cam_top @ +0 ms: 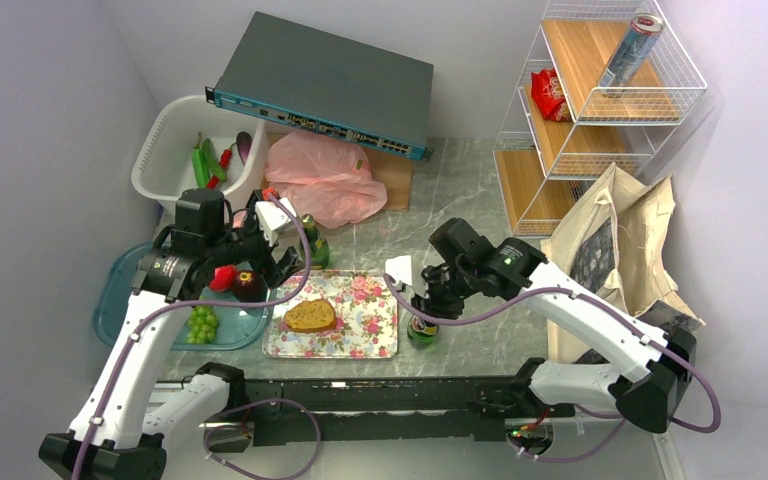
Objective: Untie the knot of the grocery bags and take out the mixed food
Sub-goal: Pick up the bottle from the center of the board, then place the bottle at the center of the board.
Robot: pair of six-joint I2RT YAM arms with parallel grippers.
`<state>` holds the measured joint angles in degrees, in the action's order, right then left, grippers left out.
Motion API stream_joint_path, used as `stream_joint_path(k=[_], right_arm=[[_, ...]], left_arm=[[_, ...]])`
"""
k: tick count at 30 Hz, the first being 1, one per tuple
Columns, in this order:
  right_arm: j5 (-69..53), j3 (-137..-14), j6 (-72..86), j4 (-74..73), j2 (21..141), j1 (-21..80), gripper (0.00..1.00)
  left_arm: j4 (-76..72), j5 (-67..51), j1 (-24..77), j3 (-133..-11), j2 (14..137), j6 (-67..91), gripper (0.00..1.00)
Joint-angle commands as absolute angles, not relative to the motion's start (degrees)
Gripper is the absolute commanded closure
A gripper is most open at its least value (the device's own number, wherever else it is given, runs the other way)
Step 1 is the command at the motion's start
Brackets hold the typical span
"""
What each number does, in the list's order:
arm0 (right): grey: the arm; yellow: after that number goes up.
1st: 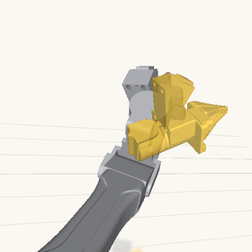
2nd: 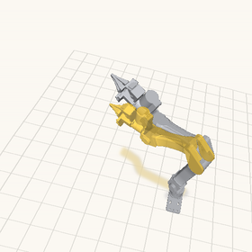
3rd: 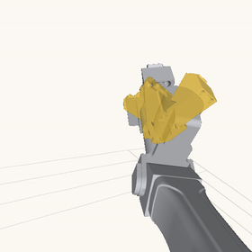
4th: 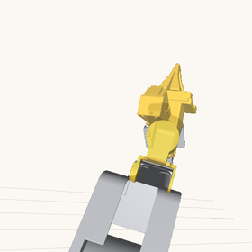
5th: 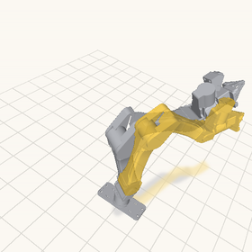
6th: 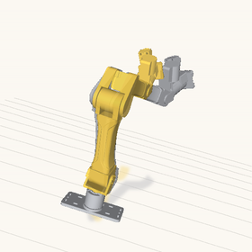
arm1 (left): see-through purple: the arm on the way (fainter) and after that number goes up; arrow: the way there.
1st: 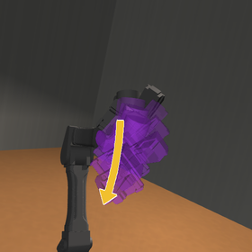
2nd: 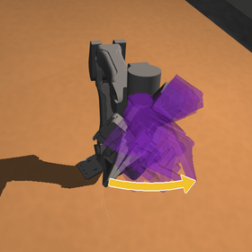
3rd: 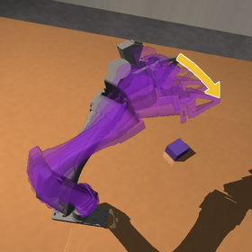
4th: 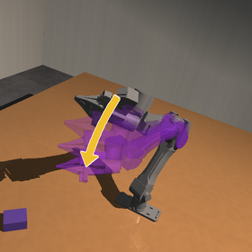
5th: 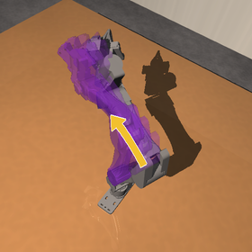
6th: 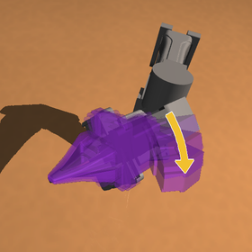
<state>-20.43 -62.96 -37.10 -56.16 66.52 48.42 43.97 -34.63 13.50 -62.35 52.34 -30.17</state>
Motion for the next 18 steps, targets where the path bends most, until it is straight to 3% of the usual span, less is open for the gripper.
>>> stream_joint_path(k=[1, 9, 18], right_arm=[[-17.38, -68.04, -40.89, -58.00, 66.23, 42.81, 1.00], [-18.07, -74.15, -54.13, -63.32, 72.17, 29.25, 1.00], [-21.60, -81.58, -55.46, -61.17, 81.41, 19.26, 1.00]], left_arm=[[41.90, -35.69, 13.36, -62.12, 51.87, -29.36, 0.01], [40.86, -36.34, 13.36, -61.86, 52.45, -29.16, 0.00], [39.81, -36.89, 13.36, -61.87, 53.13, -29.36, 0.01]])
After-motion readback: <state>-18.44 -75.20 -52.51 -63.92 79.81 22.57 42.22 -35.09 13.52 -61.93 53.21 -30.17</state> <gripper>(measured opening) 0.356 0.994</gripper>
